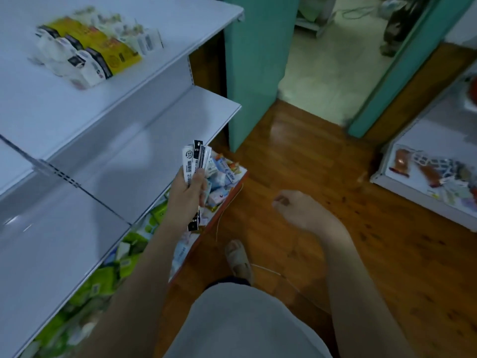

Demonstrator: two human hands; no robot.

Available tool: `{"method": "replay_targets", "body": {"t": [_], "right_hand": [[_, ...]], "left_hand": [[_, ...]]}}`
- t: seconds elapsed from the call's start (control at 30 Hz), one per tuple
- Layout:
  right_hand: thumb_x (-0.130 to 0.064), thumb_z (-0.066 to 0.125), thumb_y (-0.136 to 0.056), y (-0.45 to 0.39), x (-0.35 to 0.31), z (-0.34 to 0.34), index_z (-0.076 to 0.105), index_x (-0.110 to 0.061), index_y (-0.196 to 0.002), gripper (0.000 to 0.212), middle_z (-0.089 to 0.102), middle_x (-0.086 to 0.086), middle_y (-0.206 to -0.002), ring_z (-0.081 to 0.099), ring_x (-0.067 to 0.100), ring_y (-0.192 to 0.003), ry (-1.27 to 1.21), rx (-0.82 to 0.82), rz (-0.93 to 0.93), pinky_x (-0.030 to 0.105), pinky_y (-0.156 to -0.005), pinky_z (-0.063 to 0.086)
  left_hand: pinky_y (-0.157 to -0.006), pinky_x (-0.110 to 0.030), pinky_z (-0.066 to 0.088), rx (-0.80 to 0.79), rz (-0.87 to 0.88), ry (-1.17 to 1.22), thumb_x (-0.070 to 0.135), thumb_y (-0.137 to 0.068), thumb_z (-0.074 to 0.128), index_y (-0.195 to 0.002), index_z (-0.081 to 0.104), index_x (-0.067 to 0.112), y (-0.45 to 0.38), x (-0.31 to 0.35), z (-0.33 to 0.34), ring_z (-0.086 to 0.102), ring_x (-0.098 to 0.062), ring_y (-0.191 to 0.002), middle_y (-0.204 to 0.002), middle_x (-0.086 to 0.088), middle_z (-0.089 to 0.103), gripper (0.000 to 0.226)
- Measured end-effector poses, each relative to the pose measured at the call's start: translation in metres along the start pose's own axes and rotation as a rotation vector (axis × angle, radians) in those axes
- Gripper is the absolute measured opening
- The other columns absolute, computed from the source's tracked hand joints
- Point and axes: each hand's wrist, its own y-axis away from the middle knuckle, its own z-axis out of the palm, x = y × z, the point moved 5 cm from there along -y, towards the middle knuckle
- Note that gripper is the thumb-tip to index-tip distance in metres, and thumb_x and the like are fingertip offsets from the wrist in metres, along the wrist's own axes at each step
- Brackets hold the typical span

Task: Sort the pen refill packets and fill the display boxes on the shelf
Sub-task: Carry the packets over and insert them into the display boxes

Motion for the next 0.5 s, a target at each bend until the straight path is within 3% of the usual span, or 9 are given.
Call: {"method": "replay_targets", "body": {"t": [0.1,0.23,0.33,0.5], "right_hand": [[-0.038,0.043,-0.103,-0.050,-0.014,-0.028,0.057,-0.022,-0.126,0.032,0.060,0.000,-0.122,0.058,0.013,-0.082,0.063,-0.024,-0.017,0.027,-0.067,0.047],[-0.041,0.044,-0.102,-0.114,-0.040,-0.074,0.057,-0.026,-0.125,0.031,0.059,0.000,-0.125,0.059,0.020,-0.102,0.138,-0.022,-0.019,0.040,-0.087,0.053],[-0.038,0.046,-0.102,-0.159,-0.075,-0.105,0.059,-0.023,-0.125,0.030,0.061,0.001,-0.125,0.059,0.021,-0.106,0.133,0.041,-0.112,0.038,-0.090,0.050],[-0.034,0.047,-0.102,-0.213,-0.140,-0.135,0.061,-0.021,-0.121,0.027,0.063,0.000,-0.115,0.059,0.020,-0.103,0.178,-0.004,-0.291,0.037,-0.087,0.050]], "left_hand": [[-0.044,-0.025,0.043,0.035,-0.017,0.023,0.022,-0.107,0.042,-0.091,0.047,0.006,-0.051,-0.007,0.007,0.045,-0.018,-0.049,-0.065,-0.011,0.047,0.022],[-0.050,-0.029,0.044,0.003,-0.021,0.039,0.026,-0.106,0.042,-0.086,0.046,0.011,-0.120,-0.004,0.022,0.045,-0.015,-0.052,-0.066,-0.005,0.047,0.025],[-0.050,-0.026,0.044,-0.011,0.006,0.077,0.024,-0.106,0.042,-0.085,0.046,0.017,-0.168,0.017,0.021,0.045,-0.011,-0.050,-0.058,0.008,0.049,0.023],[-0.050,-0.025,0.042,0.042,0.057,0.070,0.022,-0.106,0.041,-0.087,0.045,0.009,-0.219,0.061,0.003,0.046,-0.013,-0.051,-0.067,0.001,0.049,0.023]]}}
